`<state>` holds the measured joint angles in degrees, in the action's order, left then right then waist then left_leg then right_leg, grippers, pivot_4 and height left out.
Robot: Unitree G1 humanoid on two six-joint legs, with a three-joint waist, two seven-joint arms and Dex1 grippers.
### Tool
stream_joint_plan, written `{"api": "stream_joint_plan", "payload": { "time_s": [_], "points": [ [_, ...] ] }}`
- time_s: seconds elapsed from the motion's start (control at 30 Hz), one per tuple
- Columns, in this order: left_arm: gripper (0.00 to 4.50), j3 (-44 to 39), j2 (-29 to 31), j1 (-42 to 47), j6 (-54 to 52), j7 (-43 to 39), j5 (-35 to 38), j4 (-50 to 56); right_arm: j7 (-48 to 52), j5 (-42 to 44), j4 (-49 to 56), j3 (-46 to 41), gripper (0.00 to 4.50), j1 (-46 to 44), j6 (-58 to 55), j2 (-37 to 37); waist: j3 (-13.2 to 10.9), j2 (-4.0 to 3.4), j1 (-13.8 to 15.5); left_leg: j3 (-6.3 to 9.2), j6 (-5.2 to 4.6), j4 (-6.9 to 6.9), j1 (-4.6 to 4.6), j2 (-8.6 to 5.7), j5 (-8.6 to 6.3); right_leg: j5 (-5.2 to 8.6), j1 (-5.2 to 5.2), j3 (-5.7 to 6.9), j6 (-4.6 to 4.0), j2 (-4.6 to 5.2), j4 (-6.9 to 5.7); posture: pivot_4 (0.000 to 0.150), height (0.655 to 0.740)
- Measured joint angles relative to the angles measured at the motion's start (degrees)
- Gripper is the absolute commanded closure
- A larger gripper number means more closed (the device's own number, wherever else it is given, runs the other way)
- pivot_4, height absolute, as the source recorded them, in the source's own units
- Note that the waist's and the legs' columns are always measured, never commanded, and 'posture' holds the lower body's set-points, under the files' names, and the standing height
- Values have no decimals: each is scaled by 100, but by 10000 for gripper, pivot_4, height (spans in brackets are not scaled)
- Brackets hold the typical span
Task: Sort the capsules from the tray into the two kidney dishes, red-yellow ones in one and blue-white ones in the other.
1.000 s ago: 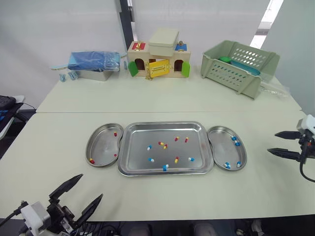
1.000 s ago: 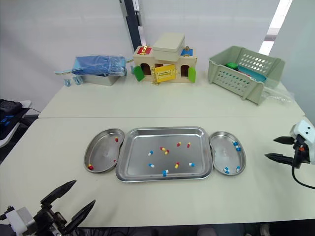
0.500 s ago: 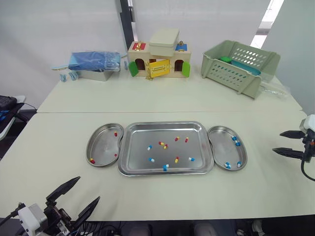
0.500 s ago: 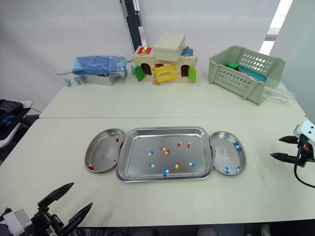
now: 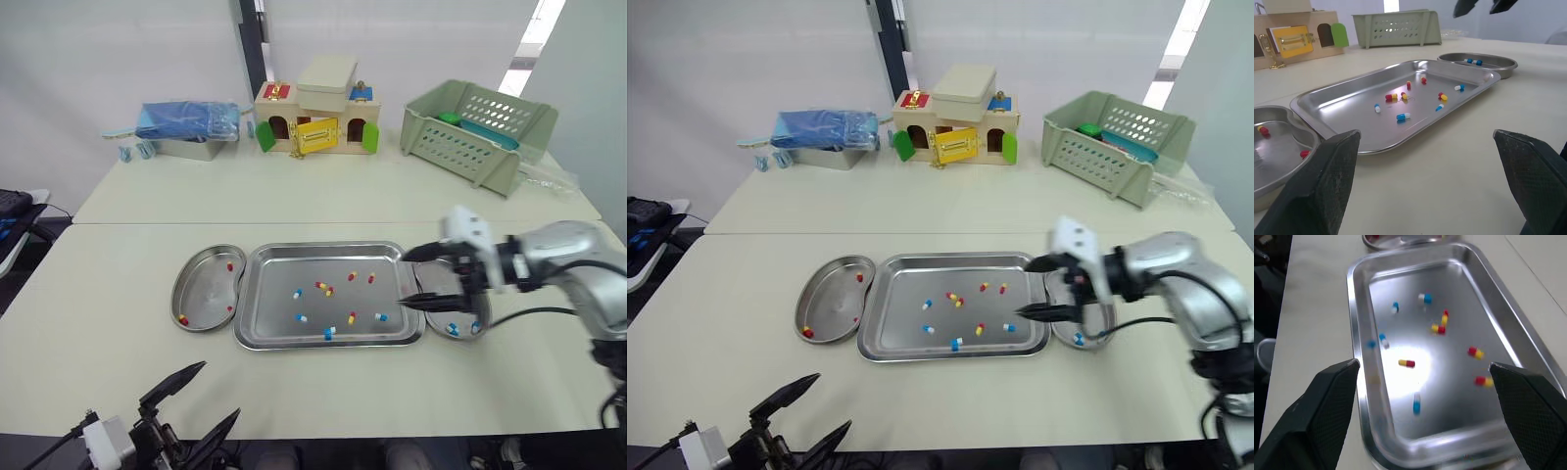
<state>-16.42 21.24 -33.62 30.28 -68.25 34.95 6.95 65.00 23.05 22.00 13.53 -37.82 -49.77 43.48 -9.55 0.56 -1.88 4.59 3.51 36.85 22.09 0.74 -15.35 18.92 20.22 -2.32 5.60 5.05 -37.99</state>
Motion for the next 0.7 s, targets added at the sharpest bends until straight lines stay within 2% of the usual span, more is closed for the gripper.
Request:
{"api": "stream_joint_plan", "payload": {
  "time_s": [0.07, 0.2, 0.37, 0.47, 0.6, 0.67, 0.7],
  "points": [
    [0, 92, -34, 33, 7, 22, -31, 5, -415, -225, 113, 648, 353, -190, -178, -594, 1, 2, -1, 2, 0, 0, 5, 0, 0, 0, 5, 1, 0, 0, -1, 1500, 7400],
    [0, 158, -88, 57, 22, 128, -82, 23, -1216, -796, -364, 1676, 353, -640, -318, -1778, 4, 6, 1, 6, 1, 2, 4, -1, 0, -1, 8, 3, -1, 0, -6, 1500, 7400],
    [0, 176, -130, 1, 31, 243, -116, 51, -1726, -1330, -1361, 2211, 353, -1052, -163, -2510, 8, 14, 1, 9, 1, 1, 3, -2, 0, -1, 10, 6, -1, 0, -7, 1500, 7400],
    [0, 198, -141, -38, 48, 280, -121, 55, -1793, -1527, -1691, 2312, 5972, -1072, -76, -2675, 8, 14, -7, 7, 0, 1, 3, -1, 0, -1, 11, 4, -1, 0, -6, 1500, 7400],
    [0, 226, -195, -70, 115, 357, -138, 76, -1800, -1744, -1870, 2490, 20294, -1072, 54, -2720, 8, 14, -26, 8, 0, 0, 3, -1, 0, -1, 14, 4, -2, -1, -9, 1500, 7400],
    [0, 251, -209, -75, 145, 384, -156, 105, -1775, -1783, -1933, 2517, 25590, -1071, 71, -2726, 8, 14, -28, 8, 0, 0, 3, -1, 0, -1, 14, 3, -2, -1, -9, 1500, 7400],
    [0, 253, -211, -78, 152, 387, -159, 112, -1764, -1787, -1955, 2530, 25590, -1071, 71, -2729, 8, 14, -29, 8, 0, 0, 3, -1, 0, -1, 14, 3, -2, -1, -9, 1500, 7400]
  ]
}}
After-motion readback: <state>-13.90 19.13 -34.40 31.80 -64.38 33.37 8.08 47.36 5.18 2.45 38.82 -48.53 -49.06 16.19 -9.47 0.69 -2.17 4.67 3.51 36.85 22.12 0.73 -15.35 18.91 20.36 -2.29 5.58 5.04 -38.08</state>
